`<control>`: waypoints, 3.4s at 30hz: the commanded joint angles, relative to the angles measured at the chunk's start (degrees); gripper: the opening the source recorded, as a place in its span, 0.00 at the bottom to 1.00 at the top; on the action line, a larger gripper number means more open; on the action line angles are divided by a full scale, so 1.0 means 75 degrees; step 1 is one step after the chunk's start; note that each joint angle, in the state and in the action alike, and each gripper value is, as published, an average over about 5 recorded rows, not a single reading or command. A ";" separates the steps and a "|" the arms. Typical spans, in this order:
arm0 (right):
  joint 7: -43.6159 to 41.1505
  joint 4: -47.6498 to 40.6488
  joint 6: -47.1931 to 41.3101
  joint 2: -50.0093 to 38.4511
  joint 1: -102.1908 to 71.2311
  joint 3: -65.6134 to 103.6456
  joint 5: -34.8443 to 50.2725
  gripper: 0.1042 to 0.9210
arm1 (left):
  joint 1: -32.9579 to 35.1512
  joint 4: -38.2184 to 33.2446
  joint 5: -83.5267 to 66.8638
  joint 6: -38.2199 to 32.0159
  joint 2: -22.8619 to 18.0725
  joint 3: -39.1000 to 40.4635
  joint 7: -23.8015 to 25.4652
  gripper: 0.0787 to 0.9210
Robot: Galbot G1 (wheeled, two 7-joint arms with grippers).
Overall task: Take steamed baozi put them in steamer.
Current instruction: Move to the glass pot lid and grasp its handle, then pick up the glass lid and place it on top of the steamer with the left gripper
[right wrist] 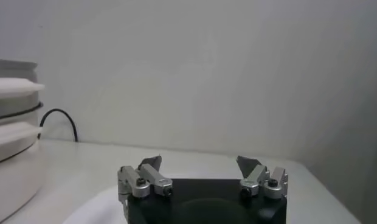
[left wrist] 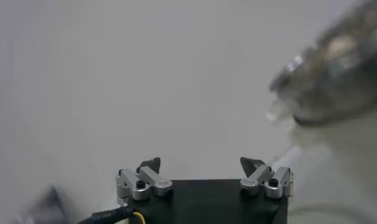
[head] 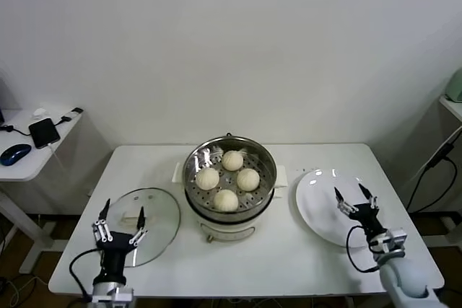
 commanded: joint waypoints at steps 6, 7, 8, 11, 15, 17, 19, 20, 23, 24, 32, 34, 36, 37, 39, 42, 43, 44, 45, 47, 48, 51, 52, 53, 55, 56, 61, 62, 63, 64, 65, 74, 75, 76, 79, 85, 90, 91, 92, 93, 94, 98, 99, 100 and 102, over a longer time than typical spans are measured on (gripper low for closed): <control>0.0257 0.0365 -0.0053 0.1356 -0.0894 0.0475 -0.0852 0.88 | -0.0154 0.2021 0.5383 0.0352 0.0788 -0.0149 -0.0830 0.88; 0.0267 0.0395 -0.0062 0.1358 -0.0907 0.0481 -0.0853 0.88 | -0.0197 0.2122 0.5451 0.0461 0.0778 -0.0128 -0.0742 0.88; 0.0276 0.0422 -0.0068 0.1362 -0.0920 0.0488 -0.0853 0.88 | -0.0237 0.2197 0.5510 0.0547 0.0759 -0.0118 -0.0698 0.88; 0.0303 0.0512 -0.0079 0.1379 -0.0980 0.0522 -0.0865 0.88 | -0.0424 0.2335 0.5571 0.0798 0.0657 -0.0100 -0.0623 0.88; 0.0327 0.0632 -0.0085 0.1405 -0.1092 0.0586 -0.0890 0.88 | -0.0767 0.2491 0.5658 0.1093 0.0483 -0.0064 -0.0575 0.88; 0.0334 0.0682 -0.0088 0.1416 -0.1145 0.0623 -0.0901 0.88 | -0.0949 0.2599 0.5720 0.1232 0.0395 -0.0027 -0.0567 0.88; 0.0344 0.0728 -0.0088 0.1428 -0.1195 0.0656 -0.0904 0.88 | -0.1111 0.2680 0.5805 0.1362 0.0310 0.0015 -0.0561 0.88; 0.0346 0.0753 -0.0089 0.1433 -0.1221 0.0672 -0.0906 0.88 | -0.1181 0.2703 0.5838 0.1429 0.0269 0.0033 -0.0551 0.88; 0.0345 0.0833 -0.0095 0.1435 -0.1310 0.0706 -0.0919 0.88 | -0.1429 0.2803 0.5902 0.1650 0.0180 0.0097 -0.0482 0.88; 0.0340 0.0862 -0.0096 0.1435 -0.1343 0.0714 -0.0924 0.88 | -0.1522 0.2867 0.5902 0.1726 0.0164 0.0118 -0.0456 0.88; 0.0275 0.1066 -0.0078 0.1509 -0.1597 0.0781 -0.0960 0.88 | -0.2224 0.3480 0.5910 0.2111 0.0148 0.0206 -0.0309 0.88; 0.0269 0.1076 -0.0071 0.1541 -0.1617 0.0791 -0.0981 0.88 | -0.2335 0.3603 0.5890 0.2171 0.0155 0.0232 -0.0242 0.88; 0.0265 0.1069 -0.0066 0.1566 -0.1628 0.0797 -0.1001 0.88 | -0.2399 0.3686 0.5872 0.2197 0.0162 0.0254 -0.0188 0.88; 0.0262 0.1061 -0.0064 0.1577 -0.1632 0.0798 -0.1014 0.88 | -0.2422 0.3714 0.5858 0.2203 0.0165 0.0264 -0.0167 0.88; 0.0255 0.1044 -0.0059 0.1591 -0.1638 0.0794 -0.1048 0.88 | -0.2446 0.3743 0.5813 0.2218 0.0166 0.0279 -0.0162 0.88; 0.0249 0.1022 -0.0055 0.1613 -0.1623 0.0788 -0.1088 0.88 | -0.2439 0.3771 0.5689 0.2202 0.0180 0.0299 -0.0176 0.85; 0.0249 0.1020 -0.0055 0.1621 -0.1614 0.0787 -0.1096 0.88 | -0.2427 0.3787 0.5659 0.2173 0.0188 0.0304 -0.0179 0.82; 0.0249 0.1018 -0.0057 0.1630 -0.1604 0.0784 -0.1106 0.88 | -0.2413 0.3807 0.5635 0.2135 0.0196 0.0310 -0.0182 0.79; 0.0249 0.1018 -0.0060 0.1639 -0.1594 0.0783 -0.1122 0.88 | -0.2399 0.3826 0.5630 0.2100 0.0202 0.0313 -0.0183 0.75; 0.0248 0.1019 -0.0065 0.1651 -0.1577 0.0779 -0.1156 0.88 | -0.2382 0.3884 0.5633 0.2035 0.0206 0.0316 -0.0205 0.68; 0.0248 0.1019 -0.0068 0.1656 -0.1567 0.0776 -0.1170 0.88 | -0.2382 0.3916 0.5630 0.2014 0.0205 0.0316 -0.0228 0.65; 0.0245 0.1031 -0.0078 0.1674 -0.1539 0.0772 -0.1199 0.88 | -0.2406 0.4004 0.5608 0.1969 0.0184 0.0316 -0.0318 0.55; 0.0245 0.1035 -0.0081 0.1680 -0.1531 0.0771 -0.1210 0.88 | -0.2415 0.4019 0.5602 0.1960 0.0176 0.0317 -0.0336 0.52; 0.0245 0.1040 -0.0085 0.1686 -0.1523 0.0770 -0.1222 0.88 | -0.2423 0.4032 0.5597 0.1954 0.0168 0.0318 -0.0348 0.48; 0.0246 0.1047 -0.0092 0.1693 -0.1506 0.0771 -0.1239 0.88 | -0.2440 0.4061 0.5588 0.1948 0.0151 0.0323 -0.0358 0.42; 0.0246 0.1050 -0.0094 0.1694 -0.1496 0.0772 -0.1241 0.88 | -0.2451 0.4079 0.5582 0.1943 0.0144 0.0326 -0.0362 0.37; 0.0234 0.1116 -0.0103 0.1689 -0.1473 0.0793 -0.1227 0.88 | -0.2469 0.4054 0.5436 0.1923 0.0132 0.0332 -0.0374 0.23; 0.0228 0.1132 -0.0104 0.1686 -0.1472 0.0799 -0.1223 0.88 | -0.2456 0.4000 0.5381 0.1919 0.0139 0.0330 -0.0366 0.19; 0.0219 0.1145 -0.0104 0.1683 -0.1471 0.0805 -0.1221 0.88 | -0.2428 0.3906 0.5307 0.1916 0.0152 0.0326 -0.0339 0.16; 0.0207 0.1155 -0.0100 0.1680 -0.1470 0.0812 -0.1220 0.88 | -0.2390 0.3784 0.5214 0.1921 0.0173 0.0321 -0.0300 0.12; 0.0195 0.1163 -0.0097 0.1677 -0.1471 0.0817 -0.1221 0.88 | -0.2344 0.3621 0.5109 0.1930 0.0202 0.0315 -0.0241 0.09; 0.0243 0.1391 -0.0250 0.1595 -0.1550 0.0874 -0.1343 0.88 | -0.1697 0.1350 0.3560 0.2373 0.0998 0.0070 0.0808 0.07; 0.0236 0.1417 -0.0272 0.1573 -0.1553 0.0873 -0.1367 0.88 | -0.1611 0.1057 0.3329 0.2467 0.1153 0.0022 0.0995 0.07; 0.0219 0.1442 -0.0287 0.1551 -0.1554 0.0869 -0.1395 0.88 | -0.1527 0.0755 0.3108 0.2569 0.1299 -0.0035 0.1199 0.07; 0.0191 0.1478 -0.0292 0.1507 -0.1539 0.0842 -0.1464 0.88 | -0.1355 -0.0176 0.2619 0.2964 0.1760 -0.0190 0.1848 0.07; 0.0187 0.1527 -0.0220 0.1494 -0.1541 0.0800 -0.1587 0.88 | -0.1846 -0.1550 0.2126 0.4179 0.2522 0.0141 0.3035 0.07; 0.0208 0.1561 -0.0071 0.1484 -0.1596 0.0792 -0.1729 0.88 | -0.2852 -0.2117 0.2677 0.5199 0.2529 0.1365 0.3677 0.07; 0.0210 0.1556 -0.0031 0.1479 -0.1603 0.0788 -0.1738 0.88 | -0.3057 -0.2173 0.2840 0.5422 0.2483 0.1718 0.3806 0.07; 0.0217 0.1546 0.0011 0.1475 -0.1603 0.0781 -0.1735 0.88 | -0.3274 -0.2196 0.3031 0.5643 0.2407 0.2087 0.3949 0.07; 0.0229 0.1531 0.0052 0.1474 -0.1597 0.0771 -0.1728 0.88 | -0.3492 -0.2192 0.3254 0.5847 0.2302 0.2435 0.4088 0.07; 0.0244 0.1509 0.0104 0.1477 -0.1583 0.0761 -0.1719 0.88 | -0.3704 -0.2162 0.3483 0.6026 0.2174 0.2756 0.4238 0.07; 0.0283 0.1377 0.0309 0.1503 -0.1497 0.0712 -0.1701 0.88 | -0.4416 -0.1933 0.4441 0.6502 0.1553 0.3765 0.4773 0.07; 0.0284 0.1338 0.0360 0.1508 -0.1481 0.0700 -0.1702 0.88 | -0.4548 -0.1854 0.4674 0.6574 0.1391 0.3961 0.4866 0.07; 0.0285 0.1299 0.0412 0.1512 -0.1468 0.0691 -0.1706 0.88 | -0.4665 -0.1764 0.4892 0.6619 0.1241 0.4134 0.4929 0.07; 0.0289 0.1219 0.0529 0.1517 -0.1455 0.0678 -0.1711 0.88 | -0.4825 -0.1562 0.5320 0.6663 0.0901 0.4466 0.5042 0.07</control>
